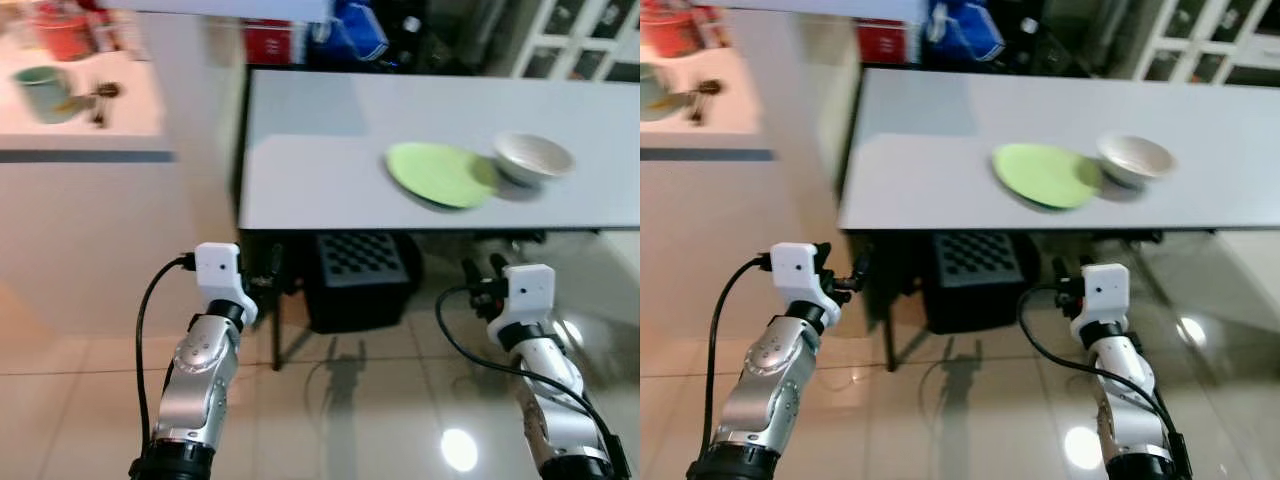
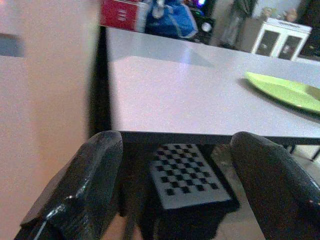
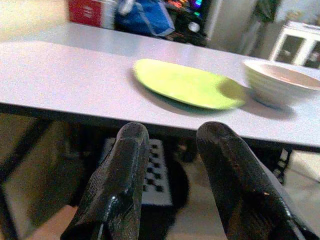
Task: Setting the table
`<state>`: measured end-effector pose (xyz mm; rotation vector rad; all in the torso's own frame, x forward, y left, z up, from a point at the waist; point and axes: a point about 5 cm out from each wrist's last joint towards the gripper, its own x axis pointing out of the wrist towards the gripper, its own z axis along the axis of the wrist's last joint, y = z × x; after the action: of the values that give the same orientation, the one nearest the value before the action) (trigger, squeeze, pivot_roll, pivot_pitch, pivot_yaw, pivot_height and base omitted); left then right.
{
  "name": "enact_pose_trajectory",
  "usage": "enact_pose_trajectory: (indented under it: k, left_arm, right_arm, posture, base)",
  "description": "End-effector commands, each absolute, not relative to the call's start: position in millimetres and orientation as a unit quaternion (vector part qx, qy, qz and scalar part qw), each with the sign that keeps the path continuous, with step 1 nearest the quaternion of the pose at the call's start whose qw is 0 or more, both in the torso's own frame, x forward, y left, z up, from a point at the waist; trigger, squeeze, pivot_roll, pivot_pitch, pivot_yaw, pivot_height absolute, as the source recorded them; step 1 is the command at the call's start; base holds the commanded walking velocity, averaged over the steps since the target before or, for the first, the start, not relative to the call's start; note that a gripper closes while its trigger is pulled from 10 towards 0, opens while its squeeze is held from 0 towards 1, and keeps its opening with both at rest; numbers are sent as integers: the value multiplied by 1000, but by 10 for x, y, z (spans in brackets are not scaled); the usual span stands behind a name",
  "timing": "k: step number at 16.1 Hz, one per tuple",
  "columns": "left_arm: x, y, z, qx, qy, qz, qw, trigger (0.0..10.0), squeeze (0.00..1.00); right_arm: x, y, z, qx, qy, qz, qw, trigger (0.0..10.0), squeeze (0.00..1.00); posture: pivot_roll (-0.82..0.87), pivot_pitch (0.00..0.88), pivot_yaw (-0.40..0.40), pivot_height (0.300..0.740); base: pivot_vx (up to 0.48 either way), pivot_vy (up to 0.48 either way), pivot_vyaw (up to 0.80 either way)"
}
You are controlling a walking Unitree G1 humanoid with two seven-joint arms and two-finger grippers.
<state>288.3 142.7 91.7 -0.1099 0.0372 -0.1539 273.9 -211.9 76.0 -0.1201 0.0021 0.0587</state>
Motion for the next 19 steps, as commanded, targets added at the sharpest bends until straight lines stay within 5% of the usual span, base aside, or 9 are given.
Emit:
enact_pose_trajectory:
  k: [1,8,14,19]
  left_arm:
    - [2883,1471,917,-62,21,-72,995,10000,0]
    - [2899,1489,901,-48,30,-66,996,10000,0]
    - [2881,1507,864,-4,35,-54,998,10000,0]
    - [2898,1535,891,-6,30,-48,998,10000,0]
  right_arm:
    - [2746,-2082,777,-56,-4,34,998,10000,0]
    - [2746,-2087,775,-56,-4,34,998,10000,0]
    - [2715,-2067,751,-57,1,39,998,10000,0]
    - [2707,-2057,742,-56,3,38,998,10000,0]
  posture:
    - [-1,0,-45,740]
    - [-4,0,-45,740]
    - [-6,0,-44,740]
    - [-7,0,-39,740]
  base:
    - [0,480,0]
    - [133,429,0]
    - [87,0,0]
    - [458,0,0]
